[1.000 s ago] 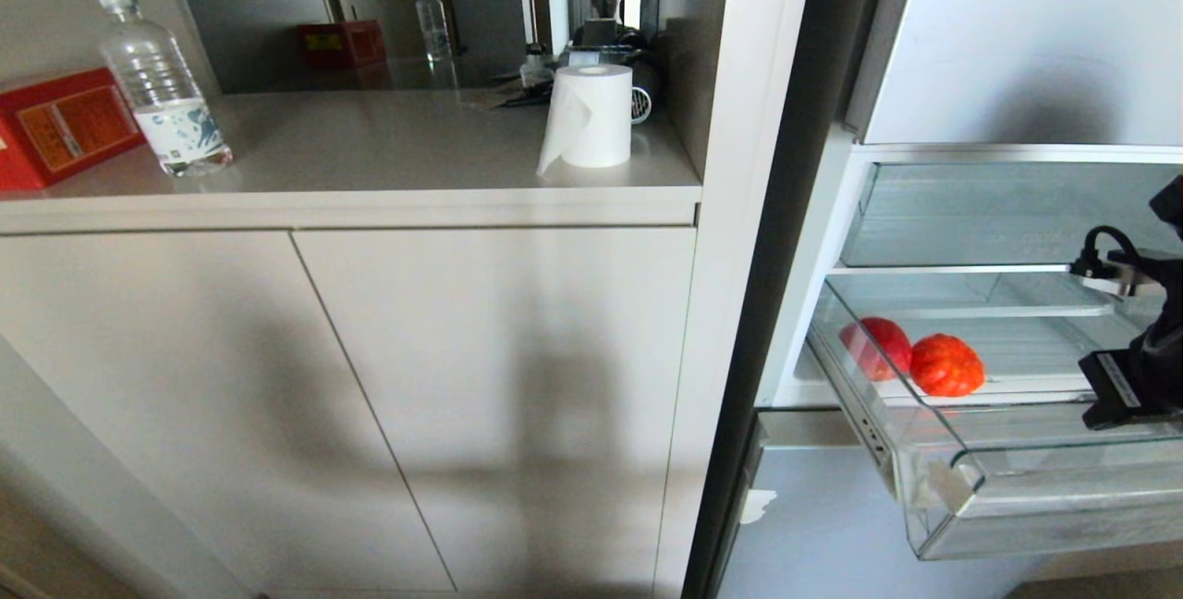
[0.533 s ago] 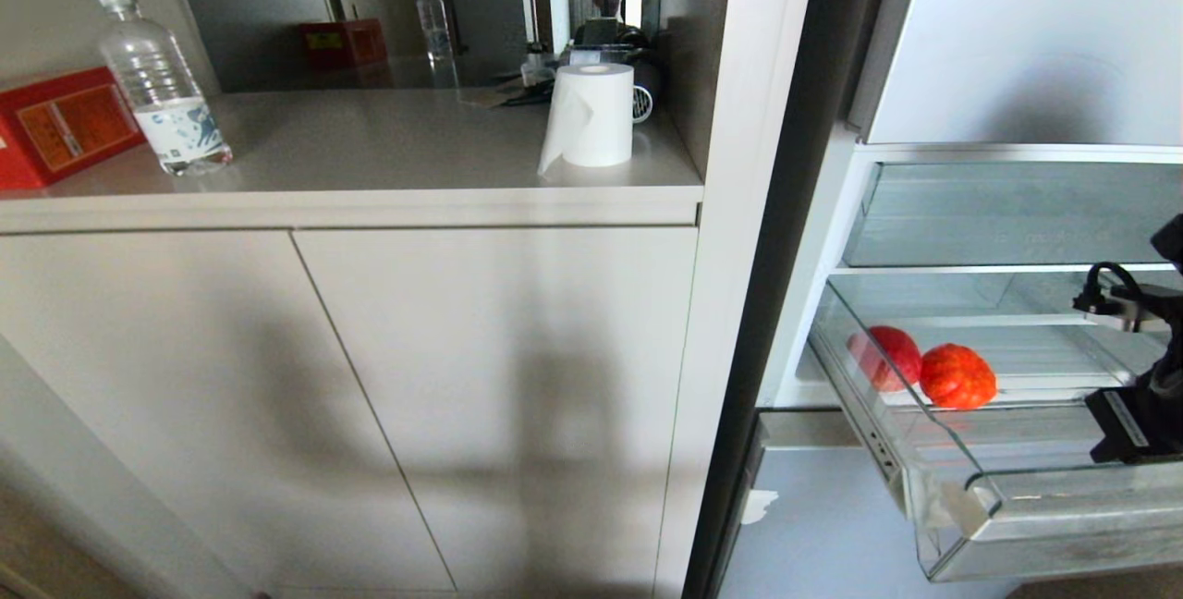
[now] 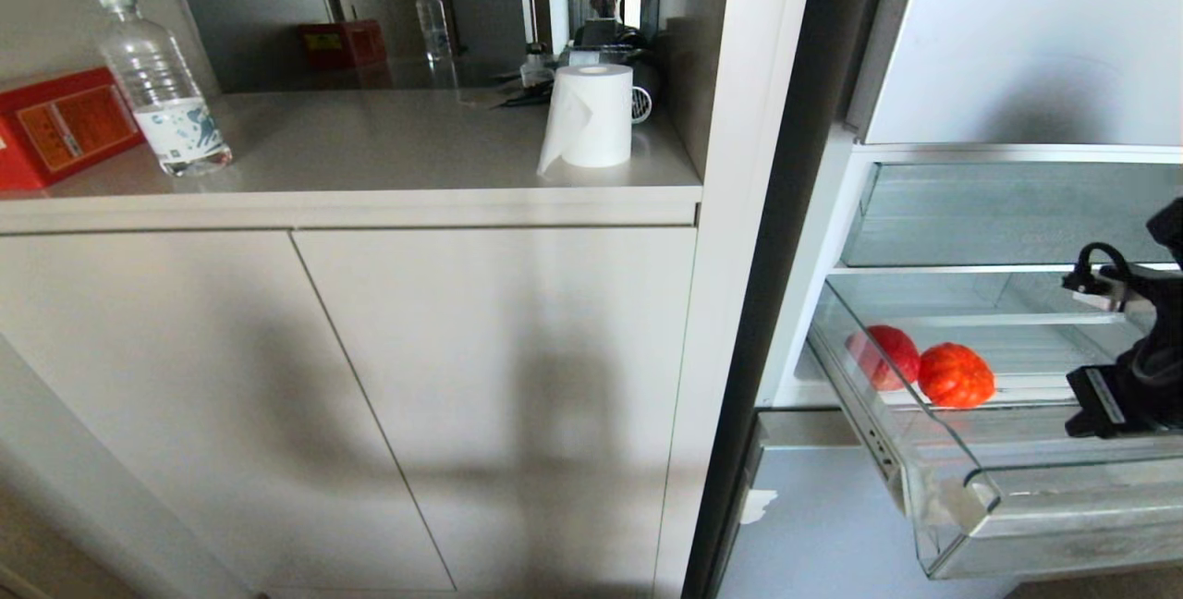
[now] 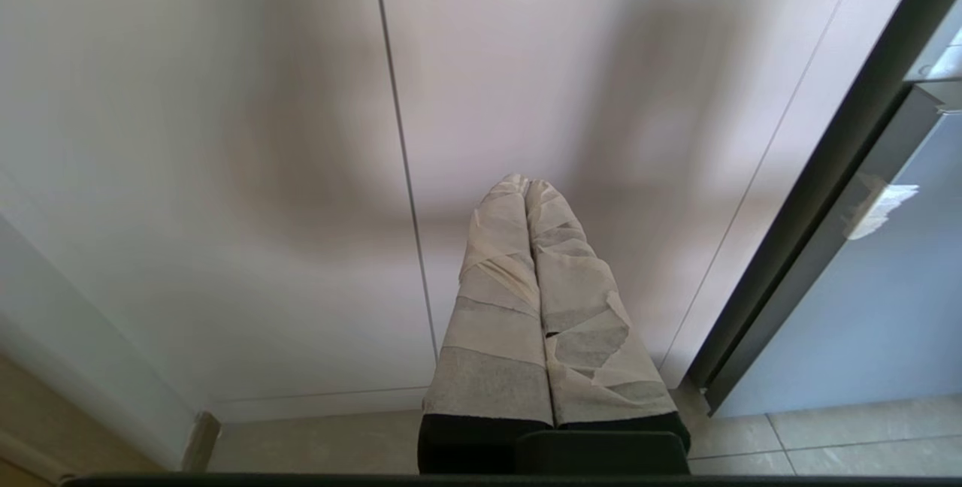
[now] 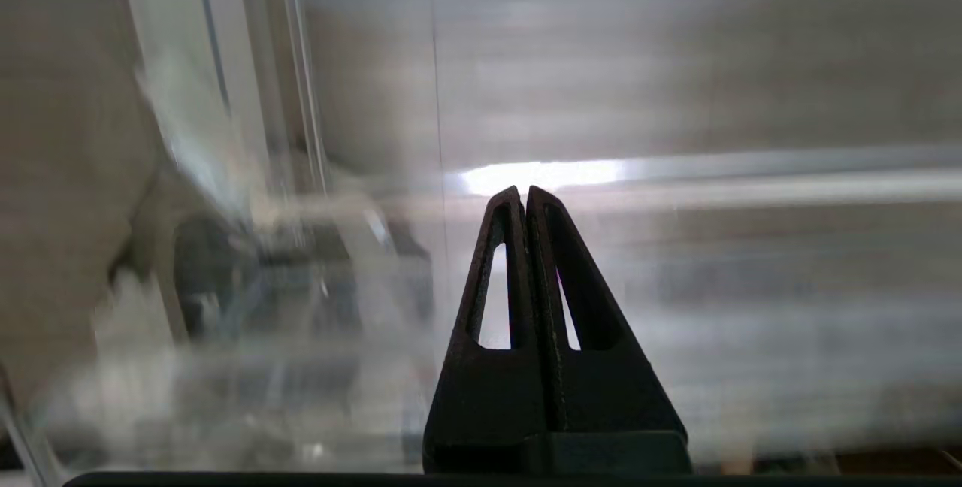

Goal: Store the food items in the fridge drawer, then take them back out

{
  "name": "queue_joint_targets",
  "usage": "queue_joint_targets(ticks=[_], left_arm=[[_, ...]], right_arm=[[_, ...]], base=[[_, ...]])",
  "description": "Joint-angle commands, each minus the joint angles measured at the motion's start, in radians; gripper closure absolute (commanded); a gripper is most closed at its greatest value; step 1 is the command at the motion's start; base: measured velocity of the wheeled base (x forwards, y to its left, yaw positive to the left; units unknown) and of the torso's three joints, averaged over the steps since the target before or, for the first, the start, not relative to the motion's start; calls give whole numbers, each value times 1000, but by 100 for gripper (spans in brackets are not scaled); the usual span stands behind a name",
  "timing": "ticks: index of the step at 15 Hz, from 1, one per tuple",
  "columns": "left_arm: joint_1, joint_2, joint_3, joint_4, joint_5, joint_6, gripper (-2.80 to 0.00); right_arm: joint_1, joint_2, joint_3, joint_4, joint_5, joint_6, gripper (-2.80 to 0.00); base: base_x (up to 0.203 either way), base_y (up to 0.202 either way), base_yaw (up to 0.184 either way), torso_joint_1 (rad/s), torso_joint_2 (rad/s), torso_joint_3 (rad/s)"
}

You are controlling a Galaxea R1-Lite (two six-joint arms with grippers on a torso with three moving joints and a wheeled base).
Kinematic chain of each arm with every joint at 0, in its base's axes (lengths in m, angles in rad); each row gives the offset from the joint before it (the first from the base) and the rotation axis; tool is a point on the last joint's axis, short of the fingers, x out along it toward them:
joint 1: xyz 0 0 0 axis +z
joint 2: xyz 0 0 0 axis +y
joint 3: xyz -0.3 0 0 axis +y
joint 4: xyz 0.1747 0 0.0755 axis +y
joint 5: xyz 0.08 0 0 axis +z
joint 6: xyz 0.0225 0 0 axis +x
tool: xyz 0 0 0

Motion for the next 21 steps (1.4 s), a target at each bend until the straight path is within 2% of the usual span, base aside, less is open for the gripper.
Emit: queue_joint_targets(ticks=[1, 3, 7, 8, 13, 16, 21], left_arm=[[1, 1, 0, 0, 0, 0, 0], [0, 1, 0, 0, 0, 0, 0], [1, 1, 0, 0, 0, 0, 0], [1, 1, 0, 0, 0, 0, 0], [1, 1, 0, 0, 0, 0, 0], [1, 1, 0, 0, 0, 0, 0], [1, 1, 0, 0, 0, 0, 0]], right_arm=[[1, 71, -25, -31, 14, 3, 0], [2, 98, -20, -115, 59, 10, 0], [20, 155, -26, -166, 65, 10, 0], [20, 155, -29, -173, 68, 10, -280], [16, 171, -62, -182, 68, 19, -280], [14, 229, -64, -255, 62, 21, -280], [13, 319, -120, -303, 59, 28, -280]], base=[[0, 0, 0, 0, 0, 0], [0, 0, 0, 0, 0, 0], [0, 0, 0, 0, 0, 0], [0, 0, 0, 0, 0, 0], [0, 0, 0, 0, 0, 0], [0, 0, 0, 0, 0, 0], [0, 0, 0, 0, 0, 0]])
